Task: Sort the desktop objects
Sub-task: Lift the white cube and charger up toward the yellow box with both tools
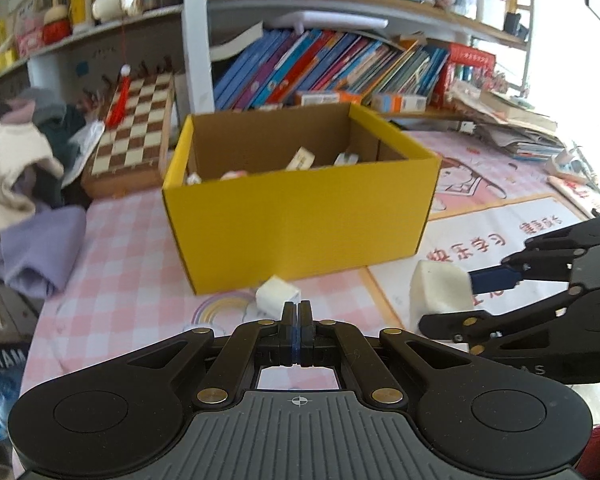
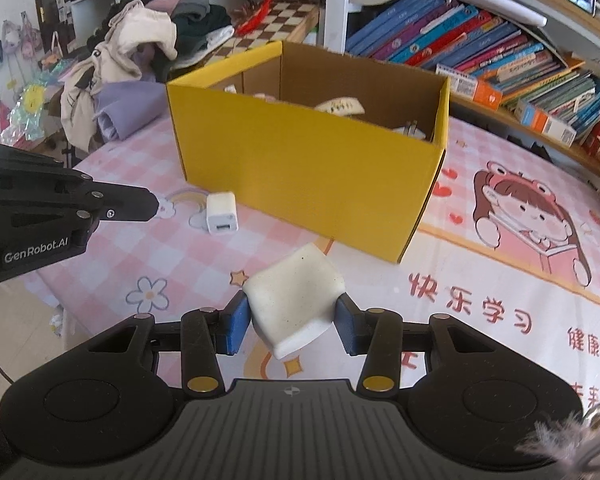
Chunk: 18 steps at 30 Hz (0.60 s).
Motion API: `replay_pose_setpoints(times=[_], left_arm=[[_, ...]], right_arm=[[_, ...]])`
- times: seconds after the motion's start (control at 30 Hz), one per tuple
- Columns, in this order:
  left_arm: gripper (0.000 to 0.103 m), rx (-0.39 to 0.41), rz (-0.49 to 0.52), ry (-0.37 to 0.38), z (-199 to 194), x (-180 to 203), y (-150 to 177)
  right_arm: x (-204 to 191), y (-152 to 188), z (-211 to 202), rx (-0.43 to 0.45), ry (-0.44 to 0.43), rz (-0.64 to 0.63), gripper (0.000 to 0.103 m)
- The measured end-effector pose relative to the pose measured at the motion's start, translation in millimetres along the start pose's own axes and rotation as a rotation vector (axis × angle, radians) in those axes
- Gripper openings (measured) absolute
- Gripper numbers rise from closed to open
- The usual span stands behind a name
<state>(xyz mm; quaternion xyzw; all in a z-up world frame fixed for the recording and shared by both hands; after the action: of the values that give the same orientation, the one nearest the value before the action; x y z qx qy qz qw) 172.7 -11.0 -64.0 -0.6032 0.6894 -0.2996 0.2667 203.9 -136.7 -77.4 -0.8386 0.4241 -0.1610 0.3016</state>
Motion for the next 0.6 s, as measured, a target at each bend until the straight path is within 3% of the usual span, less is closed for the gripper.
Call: replay_pose_setpoints(times=[0.33,0.6], left_arm=[[0.000,0.009,-0.010,0.002,-0.8,-4.7,-0.5],[0.000,0.084,-0.006,-0.006,-16.4,-10.9,-16.7]], right_arm=[[-4.7,-3.7,0.2,0.003,0.005,-0.007,0.042],[1.2,-21.8,-13.5,0.068,0.024,0.029,0.041]])
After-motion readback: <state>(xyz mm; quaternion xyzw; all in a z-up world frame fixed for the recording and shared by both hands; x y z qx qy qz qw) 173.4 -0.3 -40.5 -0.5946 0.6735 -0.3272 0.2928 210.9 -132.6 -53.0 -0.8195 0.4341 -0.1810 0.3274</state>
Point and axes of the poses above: each gripper's, at about its wrist camera, not at the fingertips, and z roughly the way its jaws point, x to its right, y to its underside, the point moved 7 cm from there along z, roughly the way its jaws point, and after that the axes turned 3 degrees about -x, right-handed, at the moved point
